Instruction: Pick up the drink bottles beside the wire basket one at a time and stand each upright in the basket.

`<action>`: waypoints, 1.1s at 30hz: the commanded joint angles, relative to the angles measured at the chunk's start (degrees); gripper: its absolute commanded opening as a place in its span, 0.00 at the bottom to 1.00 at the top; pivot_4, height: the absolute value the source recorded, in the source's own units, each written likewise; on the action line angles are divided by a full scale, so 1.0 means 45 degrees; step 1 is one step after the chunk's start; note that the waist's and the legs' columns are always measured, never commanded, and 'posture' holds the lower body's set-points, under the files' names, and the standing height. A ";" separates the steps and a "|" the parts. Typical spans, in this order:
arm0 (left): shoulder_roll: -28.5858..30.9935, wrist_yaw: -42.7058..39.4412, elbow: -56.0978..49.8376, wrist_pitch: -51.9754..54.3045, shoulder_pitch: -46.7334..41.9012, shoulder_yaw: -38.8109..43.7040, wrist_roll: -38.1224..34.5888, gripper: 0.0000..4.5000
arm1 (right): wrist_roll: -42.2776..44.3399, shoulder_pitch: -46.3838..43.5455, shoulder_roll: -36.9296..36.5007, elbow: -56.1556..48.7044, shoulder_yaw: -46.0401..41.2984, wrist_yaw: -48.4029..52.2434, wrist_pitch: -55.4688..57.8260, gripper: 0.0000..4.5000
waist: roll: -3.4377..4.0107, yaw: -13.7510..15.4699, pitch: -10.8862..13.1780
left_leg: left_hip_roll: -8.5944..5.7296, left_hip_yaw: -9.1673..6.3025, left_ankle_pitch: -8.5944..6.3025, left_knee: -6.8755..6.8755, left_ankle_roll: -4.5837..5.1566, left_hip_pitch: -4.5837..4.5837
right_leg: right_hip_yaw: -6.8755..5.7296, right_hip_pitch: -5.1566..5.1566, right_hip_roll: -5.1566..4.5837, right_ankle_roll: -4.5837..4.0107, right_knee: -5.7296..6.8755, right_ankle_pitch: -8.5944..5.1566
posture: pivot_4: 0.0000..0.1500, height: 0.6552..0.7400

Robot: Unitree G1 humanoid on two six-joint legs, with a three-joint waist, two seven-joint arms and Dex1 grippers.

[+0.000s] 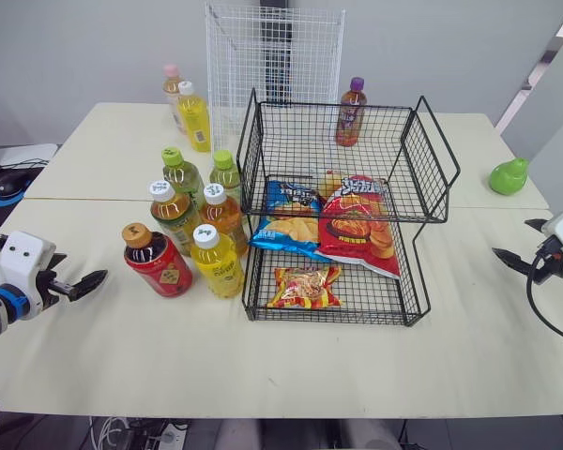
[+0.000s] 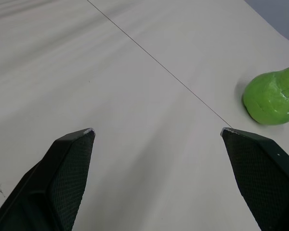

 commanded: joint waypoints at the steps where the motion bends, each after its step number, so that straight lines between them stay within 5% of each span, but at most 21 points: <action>1: 0.0463 -0.0099 0.0033 -0.0156 -0.0188 0.0162 0.0015 1.00 | 0.0243 0.0025 -0.0297 -0.0380 -0.0489 -0.0017 -0.0121 1.00 | 0.0000 0.0000 0.0000 | 0.0000 -0.0001 0.0000 0.0000 0.0000 0.0000 | 0.0000 0.0000 0.0000 0.0000 0.0000 0.0000 | 1.00 0.95; 33: 0.0490 -0.1030 0.0275 -0.0573 -0.0489 0.1201 -0.1275 1.00 | 0.0745 0.0534 -0.0230 -0.1255 -0.1161 -0.0285 0.0549 1.00 | 0.0001 0.0003 -0.0001 | -0.0001 -0.0001 0.0000 0.0002 0.0000 0.0000 | -0.0002 0.0001 0.0001 0.0000 0.0003 0.0000 | 1.00 0.95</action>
